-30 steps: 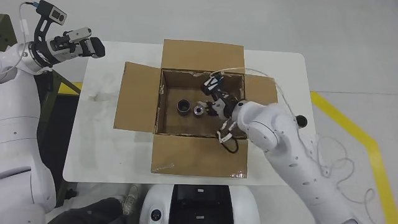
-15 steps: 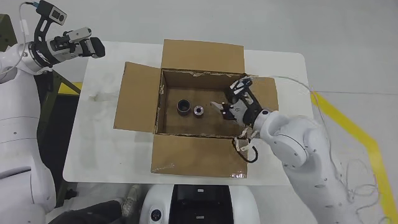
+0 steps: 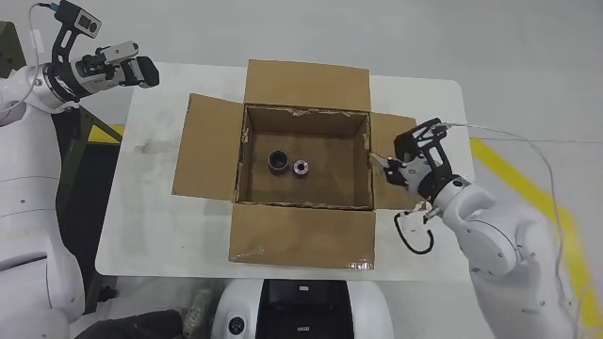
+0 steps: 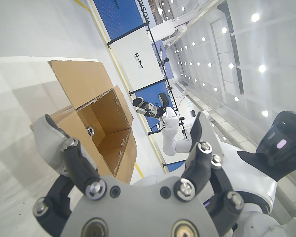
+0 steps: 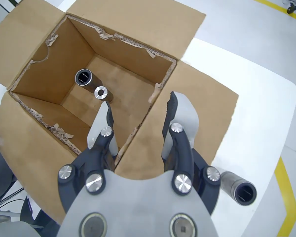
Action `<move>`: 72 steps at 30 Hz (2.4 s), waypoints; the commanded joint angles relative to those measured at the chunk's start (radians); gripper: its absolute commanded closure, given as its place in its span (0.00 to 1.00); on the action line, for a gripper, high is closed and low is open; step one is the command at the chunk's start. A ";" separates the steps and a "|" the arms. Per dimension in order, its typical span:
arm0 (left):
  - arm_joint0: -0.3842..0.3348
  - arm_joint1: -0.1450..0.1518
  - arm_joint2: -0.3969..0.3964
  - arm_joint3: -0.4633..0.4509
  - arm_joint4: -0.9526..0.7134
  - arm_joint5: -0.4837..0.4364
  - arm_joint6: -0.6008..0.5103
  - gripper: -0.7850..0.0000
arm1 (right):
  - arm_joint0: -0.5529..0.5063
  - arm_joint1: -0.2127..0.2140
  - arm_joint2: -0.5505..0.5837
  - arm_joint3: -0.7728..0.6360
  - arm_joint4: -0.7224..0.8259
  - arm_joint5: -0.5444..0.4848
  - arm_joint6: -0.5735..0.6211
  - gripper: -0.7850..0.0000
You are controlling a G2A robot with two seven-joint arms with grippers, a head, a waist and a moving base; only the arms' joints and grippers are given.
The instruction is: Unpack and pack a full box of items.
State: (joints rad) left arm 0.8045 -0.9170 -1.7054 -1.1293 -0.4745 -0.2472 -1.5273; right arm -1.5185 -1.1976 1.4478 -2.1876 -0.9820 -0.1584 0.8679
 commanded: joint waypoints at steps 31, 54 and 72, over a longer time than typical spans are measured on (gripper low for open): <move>0.000 0.000 0.000 0.000 0.000 0.000 0.000 0.00 | -0.213 0.029 0.346 0.159 0.018 0.030 -0.133 0.30; 0.000 0.000 0.000 0.000 0.000 0.000 0.000 0.00 | -0.187 0.032 0.310 0.359 0.008 0.048 -0.182 0.02; 0.000 0.000 0.000 0.000 0.000 0.000 0.000 0.00 | -0.074 0.031 0.217 0.505 0.001 0.050 -0.205 0.03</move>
State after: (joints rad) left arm 0.8045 -0.9170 -1.7054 -1.1293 -0.4745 -0.2472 -1.5273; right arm -1.5993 -1.1662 1.6701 -1.6891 -0.9801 -0.1085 0.6626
